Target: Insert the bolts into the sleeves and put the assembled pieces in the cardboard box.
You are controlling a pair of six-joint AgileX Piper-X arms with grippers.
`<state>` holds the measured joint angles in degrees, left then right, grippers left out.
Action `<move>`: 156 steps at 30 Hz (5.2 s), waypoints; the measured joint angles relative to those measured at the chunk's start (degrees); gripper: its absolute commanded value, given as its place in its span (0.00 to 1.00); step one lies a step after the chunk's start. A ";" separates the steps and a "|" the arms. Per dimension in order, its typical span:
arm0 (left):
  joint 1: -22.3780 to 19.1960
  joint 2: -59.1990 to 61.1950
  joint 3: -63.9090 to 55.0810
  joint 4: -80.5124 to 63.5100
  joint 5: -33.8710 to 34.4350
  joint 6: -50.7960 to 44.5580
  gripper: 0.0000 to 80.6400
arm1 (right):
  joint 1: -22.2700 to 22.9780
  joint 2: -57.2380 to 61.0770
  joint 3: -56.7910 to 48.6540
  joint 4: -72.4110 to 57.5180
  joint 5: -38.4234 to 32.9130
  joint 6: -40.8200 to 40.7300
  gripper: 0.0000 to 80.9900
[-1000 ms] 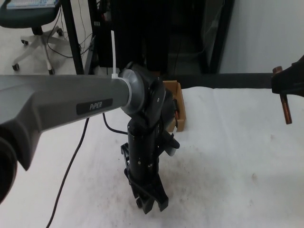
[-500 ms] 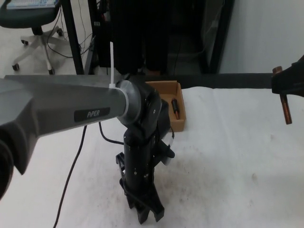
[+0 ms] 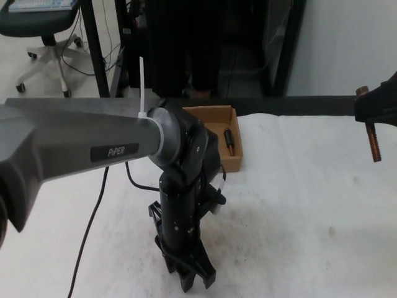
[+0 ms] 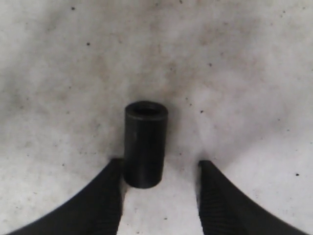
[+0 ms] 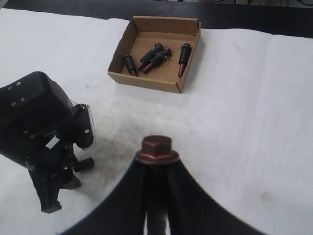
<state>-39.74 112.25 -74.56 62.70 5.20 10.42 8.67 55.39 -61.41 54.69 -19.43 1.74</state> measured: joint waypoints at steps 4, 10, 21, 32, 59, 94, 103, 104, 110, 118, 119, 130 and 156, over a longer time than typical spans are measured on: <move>0.00 -0.21 0.16 -1.73 0.00 -0.15 0.55 | 0.00 0.00 0.00 -0.20 0.00 0.00 0.01; 0.00 -0.21 0.24 -3.12 0.00 -0.15 0.55 | 0.00 0.00 0.00 -0.25 0.00 -0.15 0.01; 0.00 -0.21 0.29 -4.96 -1.14 0.45 0.05 | 0.00 0.00 0.00 -0.25 0.00 -0.15 0.01; 0.10 -0.21 0.29 -8.54 -2.30 1.83 0.00 | 0.00 0.00 1.86 -0.37 0.00 -0.15 0.01; 0.17 -61.53 33.33 -44.63 5.95 -17.85 0.00 | 6.07 -0.65 4.13 -32.11 -19.62 17.72 0.01; 0.25 -66.41 56.35 -97.05 13.99 -22.05 0.00 | 34.13 9.63 4.13 -57.24 -10.96 4.69 0.01; 0.25 -66.27 56.35 -97.05 13.85 -22.05 0.00 | 34.66 9.63 4.13 -57.24 -10.96 3.22 0.01; 0.25 -66.26 56.35 -97.05 13.85 -22.29 0.00 | 34.99 9.63 4.13 -57.24 -10.96 2.76 0.01; 0.25 -66.27 56.35 -97.05 13.85 -22.63 0.00 | 37.18 9.78 4.13 -57.24 -10.96 0.35 0.01; 0.25 -66.27 56.35 -97.29 13.85 -22.63 0.00 | 37.30 10.37 4.13 -56.71 -10.96 -0.03 0.01; 0.25 -66.27 56.35 -97.43 13.85 -22.63 0.00 | 37.30 10.37 4.13 -56.71 -10.96 -0.03 0.01; 0.25 -66.27 56.35 -100.11 13.85 -22.85 0.00 | 37.30 10.37 4.13 -56.82 -10.07 -0.48 0.01; 0.46 -65.81 56.35 -100.36 13.10 -23.10 0.00 | 36.06 10.26 4.13 -49.75 -9.21 -2.98 0.36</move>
<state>-39.28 46.44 -18.21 -37.66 18.31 -12.69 44.73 65.65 -57.27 4.94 -28.64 -1.25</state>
